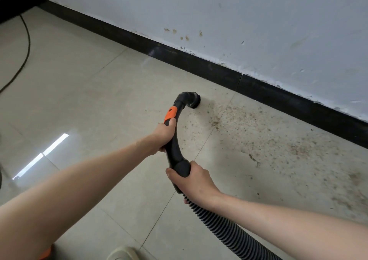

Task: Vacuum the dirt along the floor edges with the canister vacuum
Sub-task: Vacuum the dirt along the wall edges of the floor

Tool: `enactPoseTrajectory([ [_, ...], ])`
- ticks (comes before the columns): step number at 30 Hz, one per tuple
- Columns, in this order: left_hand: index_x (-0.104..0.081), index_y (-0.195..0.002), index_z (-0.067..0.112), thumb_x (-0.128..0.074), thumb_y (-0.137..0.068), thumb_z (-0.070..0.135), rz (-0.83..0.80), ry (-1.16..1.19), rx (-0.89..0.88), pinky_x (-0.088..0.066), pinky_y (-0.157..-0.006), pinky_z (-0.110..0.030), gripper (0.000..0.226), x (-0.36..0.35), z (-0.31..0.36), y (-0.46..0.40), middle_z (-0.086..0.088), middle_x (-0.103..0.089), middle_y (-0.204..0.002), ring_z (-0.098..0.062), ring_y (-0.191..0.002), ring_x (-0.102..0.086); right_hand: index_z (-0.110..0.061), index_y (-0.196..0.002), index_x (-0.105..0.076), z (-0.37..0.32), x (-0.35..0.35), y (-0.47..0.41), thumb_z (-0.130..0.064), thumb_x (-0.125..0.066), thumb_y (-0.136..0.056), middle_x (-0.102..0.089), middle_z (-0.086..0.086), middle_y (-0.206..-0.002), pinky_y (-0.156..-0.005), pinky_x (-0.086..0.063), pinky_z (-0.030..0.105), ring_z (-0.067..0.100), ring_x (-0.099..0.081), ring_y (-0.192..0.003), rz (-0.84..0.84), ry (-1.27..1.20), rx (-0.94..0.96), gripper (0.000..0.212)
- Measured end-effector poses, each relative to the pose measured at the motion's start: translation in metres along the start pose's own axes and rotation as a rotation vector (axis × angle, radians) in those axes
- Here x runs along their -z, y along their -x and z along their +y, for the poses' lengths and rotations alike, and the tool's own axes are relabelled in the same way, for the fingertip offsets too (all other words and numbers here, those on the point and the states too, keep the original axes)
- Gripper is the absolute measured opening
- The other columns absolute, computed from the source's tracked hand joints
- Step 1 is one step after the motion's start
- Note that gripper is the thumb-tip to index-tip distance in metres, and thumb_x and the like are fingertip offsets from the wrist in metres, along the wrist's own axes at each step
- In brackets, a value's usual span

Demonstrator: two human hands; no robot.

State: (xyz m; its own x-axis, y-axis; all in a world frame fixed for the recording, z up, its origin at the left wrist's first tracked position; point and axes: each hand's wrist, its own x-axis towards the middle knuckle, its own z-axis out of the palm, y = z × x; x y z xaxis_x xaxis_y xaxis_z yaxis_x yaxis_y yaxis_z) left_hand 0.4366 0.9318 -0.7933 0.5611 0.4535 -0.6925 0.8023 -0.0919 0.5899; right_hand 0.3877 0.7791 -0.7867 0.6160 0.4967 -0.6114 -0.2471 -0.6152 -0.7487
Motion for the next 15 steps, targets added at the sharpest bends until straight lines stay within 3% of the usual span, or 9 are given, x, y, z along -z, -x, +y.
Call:
enactPoseTrajectory([
  [4, -0.046, -0.106, 0.007, -0.025, -0.1, 0.046, 0.089, 0.036, 0.016, -0.047, -0.055, -0.029, 0.044, 0.014, -0.001, -0.007, -0.005, -0.051, -0.08, -0.017, -0.068, -0.052, -0.015, -0.078, -0.054, -0.01, 0.004, -0.018, -0.047, -0.063, -0.083, -0.06, -0.004, -0.058, -0.057, -0.057, 0.032, 0.018, -0.056, -0.046, -0.072, 0.038, 0.063, 0.033],
  [8, -0.047, -0.121, 0.006, -0.026, -0.098, 0.05, 0.185, 0.146, 0.087, -0.049, -0.067, -0.033, 0.053, 0.048, 0.001, -0.02, -0.005, -0.052, -0.082, -0.023, -0.083, -0.055, -0.015, -0.074, -0.051, -0.038, 0.003, -0.047, -0.049, -0.063, -0.086, -0.059, 0.002, -0.064, -0.053, -0.052, 0.029, 0.022, -0.059, -0.05, -0.18, 0.098, 0.108, 0.037],
  [11, -0.043, -0.13, 0.006, -0.032, -0.097, 0.053, 0.267, 0.3, 0.079, -0.045, -0.079, -0.035, 0.059, 0.077, 0.005, -0.029, -0.008, -0.055, -0.103, -0.026, -0.098, -0.053, -0.013, -0.081, -0.055, -0.06, -0.014, -0.071, -0.057, -0.065, -0.082, -0.064, 0.006, -0.069, -0.058, -0.055, 0.031, 0.023, -0.064, -0.055, -0.229, 0.03, 0.09, 0.046],
  [15, -0.043, -0.134, 0.005, -0.037, -0.094, 0.059, 0.446, 0.473, 0.041, -0.045, -0.084, -0.033, 0.067, 0.119, -0.004, -0.04, -0.011, -0.054, -0.12, -0.025, -0.099, -0.053, -0.01, -0.091, -0.058, -0.081, -0.04, -0.096, -0.07, -0.067, -0.068, -0.072, 0.011, -0.072, -0.074, -0.061, 0.042, 0.027, -0.071, -0.066, -0.292, -0.041, 0.091, 0.065],
])
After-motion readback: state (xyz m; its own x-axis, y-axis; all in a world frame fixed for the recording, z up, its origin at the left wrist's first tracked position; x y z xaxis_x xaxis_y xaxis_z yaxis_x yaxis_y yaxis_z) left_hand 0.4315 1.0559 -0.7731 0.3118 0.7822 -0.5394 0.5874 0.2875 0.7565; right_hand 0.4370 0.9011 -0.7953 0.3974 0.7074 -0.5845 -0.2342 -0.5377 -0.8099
